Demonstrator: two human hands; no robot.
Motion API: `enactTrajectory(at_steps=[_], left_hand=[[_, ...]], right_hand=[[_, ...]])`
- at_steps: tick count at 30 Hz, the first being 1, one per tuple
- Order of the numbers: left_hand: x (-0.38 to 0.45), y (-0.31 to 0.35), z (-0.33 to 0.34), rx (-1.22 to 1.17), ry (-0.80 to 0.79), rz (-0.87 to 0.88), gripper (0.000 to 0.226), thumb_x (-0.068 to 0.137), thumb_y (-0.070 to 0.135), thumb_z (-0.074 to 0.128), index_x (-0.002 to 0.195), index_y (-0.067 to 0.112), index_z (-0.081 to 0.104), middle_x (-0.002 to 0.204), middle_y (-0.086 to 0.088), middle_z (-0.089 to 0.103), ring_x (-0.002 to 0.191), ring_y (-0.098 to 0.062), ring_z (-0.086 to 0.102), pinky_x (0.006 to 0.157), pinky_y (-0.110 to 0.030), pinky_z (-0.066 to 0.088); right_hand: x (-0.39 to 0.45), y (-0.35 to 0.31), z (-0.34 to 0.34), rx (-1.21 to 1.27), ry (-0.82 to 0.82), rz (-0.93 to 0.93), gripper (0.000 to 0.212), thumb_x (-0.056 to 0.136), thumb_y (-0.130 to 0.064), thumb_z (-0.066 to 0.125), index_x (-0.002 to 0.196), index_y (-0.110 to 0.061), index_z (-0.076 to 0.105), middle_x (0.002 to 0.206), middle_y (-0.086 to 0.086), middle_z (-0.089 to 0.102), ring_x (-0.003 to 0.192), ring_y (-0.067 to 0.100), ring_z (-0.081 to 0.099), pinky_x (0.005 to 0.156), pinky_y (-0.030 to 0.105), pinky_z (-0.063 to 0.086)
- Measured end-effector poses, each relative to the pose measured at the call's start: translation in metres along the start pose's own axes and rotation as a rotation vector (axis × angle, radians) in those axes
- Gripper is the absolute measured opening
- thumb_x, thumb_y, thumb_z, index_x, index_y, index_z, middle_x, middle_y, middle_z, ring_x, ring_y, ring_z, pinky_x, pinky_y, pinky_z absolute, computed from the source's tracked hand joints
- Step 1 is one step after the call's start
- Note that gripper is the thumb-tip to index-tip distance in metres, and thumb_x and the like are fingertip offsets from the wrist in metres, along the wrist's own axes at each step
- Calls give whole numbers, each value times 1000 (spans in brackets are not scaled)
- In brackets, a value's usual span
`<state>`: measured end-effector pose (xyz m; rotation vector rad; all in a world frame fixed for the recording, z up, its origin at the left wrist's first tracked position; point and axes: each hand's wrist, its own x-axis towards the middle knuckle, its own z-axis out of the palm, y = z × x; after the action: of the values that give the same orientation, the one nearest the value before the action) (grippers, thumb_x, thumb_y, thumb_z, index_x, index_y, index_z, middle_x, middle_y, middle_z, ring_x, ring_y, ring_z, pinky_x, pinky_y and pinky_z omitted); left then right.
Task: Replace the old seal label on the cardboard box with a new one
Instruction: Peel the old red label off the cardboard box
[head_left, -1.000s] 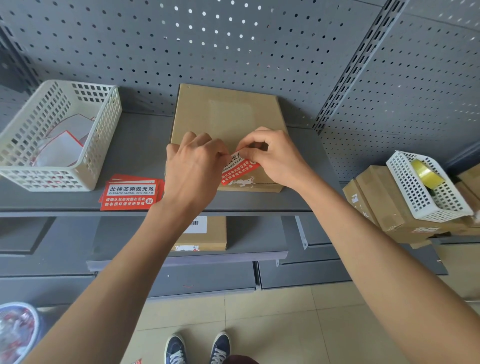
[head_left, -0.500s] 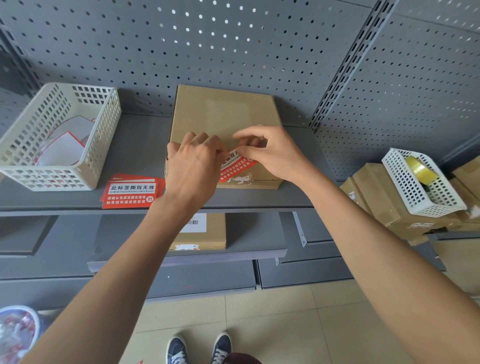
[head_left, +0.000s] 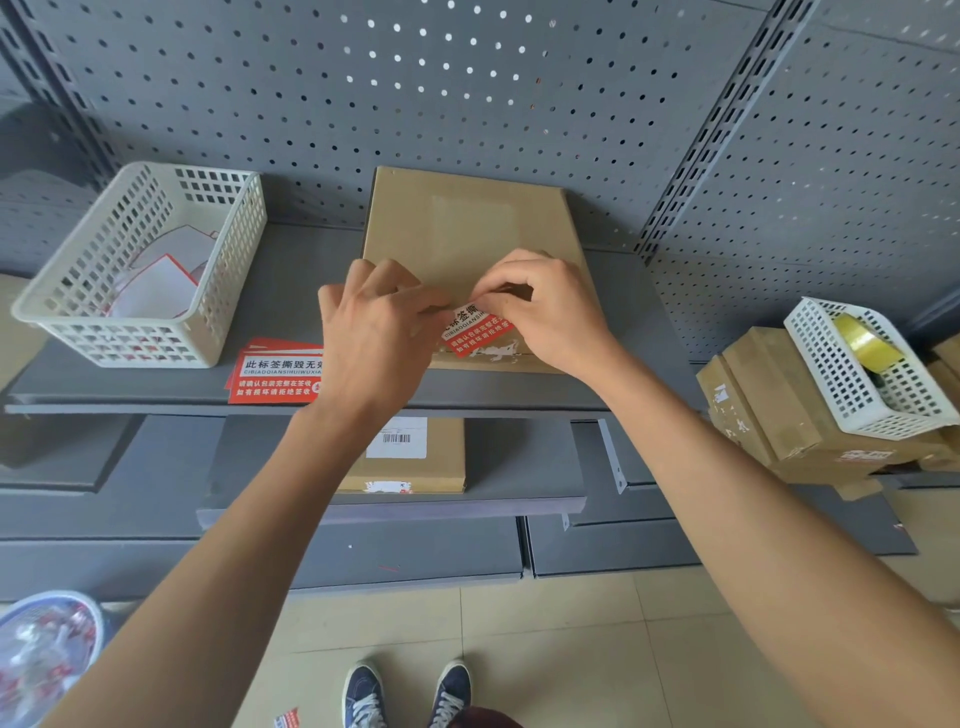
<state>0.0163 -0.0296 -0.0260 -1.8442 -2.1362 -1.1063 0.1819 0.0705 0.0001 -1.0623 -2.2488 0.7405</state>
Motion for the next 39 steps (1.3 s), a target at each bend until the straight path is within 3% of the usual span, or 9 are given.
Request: enactTrajectory(at_steps=[22, 25, 29, 34, 39], left_hand=[[-15, -3, 9, 116, 94, 182, 8, 94, 20, 68, 94, 15, 73, 102, -4, 68, 94, -34, 58, 77, -47, 41], [-15, -2, 11, 146, 91, 180, 5, 93, 18, 69, 95, 13, 71, 103, -5, 67, 95, -34, 57, 78, -47, 41], [-15, 3, 12, 238, 78, 157, 4, 93, 11, 68, 98, 11, 67, 103, -6, 64, 94, -34, 55, 77, -46, 39], [-19, 5, 15, 316, 46, 142, 14, 91, 5, 66, 102, 14, 62, 109, -8, 60, 97, -34, 52, 80, -47, 39], [-25, 9, 19, 301, 53, 102, 18, 90, 2, 64, 103, 14, 61, 115, -6, 59, 101, -32, 49, 86, -46, 35]], right_hand=[[-5, 1, 0, -1, -28, -67, 14, 88, -17, 73, 82, -29, 74, 93, -11, 69, 98, 15, 61, 91, 44, 49], [-7, 1, 0, -45, -23, -93, 10, 84, -23, 78, 93, -27, 75, 95, -13, 68, 100, 13, 60, 92, 43, 49], [-9, 1, 4, -101, -23, -148, 38, 83, -25, 80, 119, -30, 70, 97, -13, 64, 101, 14, 59, 95, 45, 48], [-11, 5, 12, -129, 33, -213, 15, 84, -25, 77, 99, -24, 79, 95, -12, 64, 99, 16, 59, 89, 46, 49], [-13, 5, 18, -133, 90, -245, 13, 80, -26, 82, 90, -21, 78, 91, -14, 63, 95, 17, 59, 84, 46, 50]])
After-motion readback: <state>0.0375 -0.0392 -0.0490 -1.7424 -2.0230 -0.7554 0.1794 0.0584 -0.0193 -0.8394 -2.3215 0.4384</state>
